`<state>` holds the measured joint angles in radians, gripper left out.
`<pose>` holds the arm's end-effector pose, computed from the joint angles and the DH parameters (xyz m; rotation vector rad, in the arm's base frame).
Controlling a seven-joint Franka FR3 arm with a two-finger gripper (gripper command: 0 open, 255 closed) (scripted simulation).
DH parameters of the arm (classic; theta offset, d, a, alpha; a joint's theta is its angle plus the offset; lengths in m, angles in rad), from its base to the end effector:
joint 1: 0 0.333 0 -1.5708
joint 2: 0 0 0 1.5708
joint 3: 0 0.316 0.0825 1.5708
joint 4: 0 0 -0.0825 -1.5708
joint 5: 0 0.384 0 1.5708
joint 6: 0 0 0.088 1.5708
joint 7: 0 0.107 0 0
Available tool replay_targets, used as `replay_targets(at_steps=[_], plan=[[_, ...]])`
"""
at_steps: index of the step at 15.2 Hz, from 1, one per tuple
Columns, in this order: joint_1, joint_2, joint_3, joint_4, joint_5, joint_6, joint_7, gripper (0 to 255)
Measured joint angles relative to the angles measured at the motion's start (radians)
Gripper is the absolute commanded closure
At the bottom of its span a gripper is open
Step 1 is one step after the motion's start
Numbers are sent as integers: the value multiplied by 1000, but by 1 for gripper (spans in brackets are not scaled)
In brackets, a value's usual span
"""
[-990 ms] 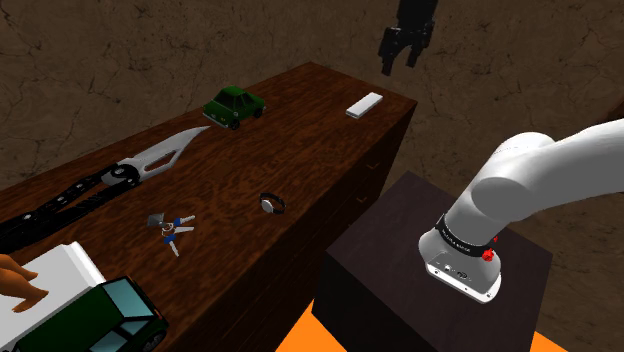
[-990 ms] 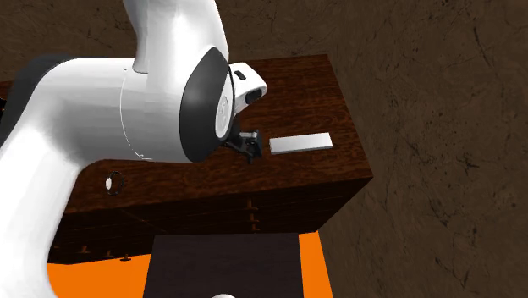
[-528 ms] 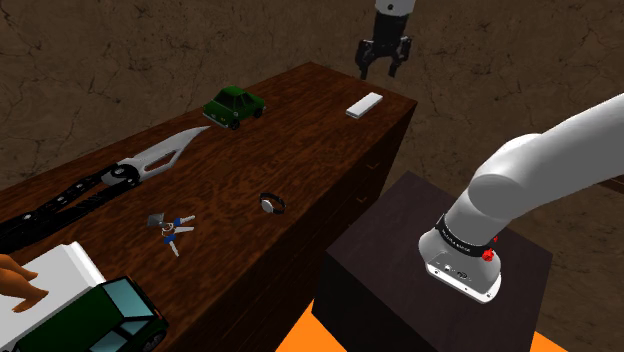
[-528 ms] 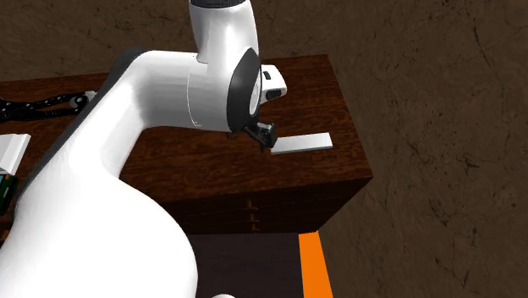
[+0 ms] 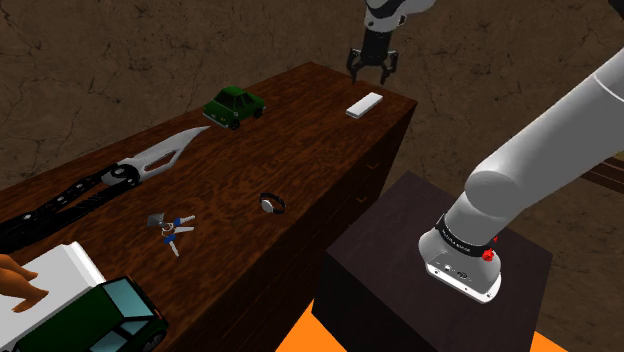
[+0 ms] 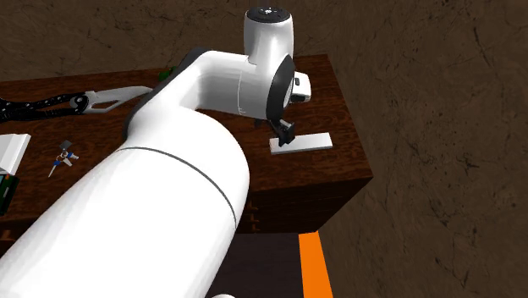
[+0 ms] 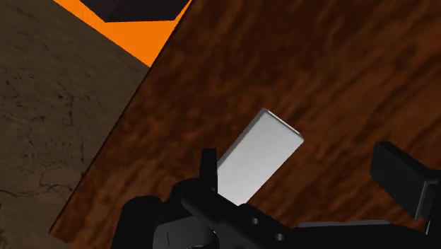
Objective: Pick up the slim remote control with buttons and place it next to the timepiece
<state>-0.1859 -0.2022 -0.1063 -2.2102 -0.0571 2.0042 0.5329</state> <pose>0.4658 -0.1455 0.4634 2.8660 -1.2097 -0.0014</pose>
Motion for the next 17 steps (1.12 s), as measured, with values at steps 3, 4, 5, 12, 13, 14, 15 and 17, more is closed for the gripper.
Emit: replay_targets(at_steps=[3,4,5,12,13,14,15,17], plan=[[-24,103,-18,41,12,61,77,0],[-31,135,-25,58,17,75,102,0],[-41,168,-34,75,22,91,122,0],[-92,353,-85,171,68,176,255,0],[-93,364,-86,170,72,188,260,0],[-95,373,-87,168,74,198,261,0],[-96,382,-87,164,76,211,260,0],[-97,396,-87,152,80,236,259,0]])
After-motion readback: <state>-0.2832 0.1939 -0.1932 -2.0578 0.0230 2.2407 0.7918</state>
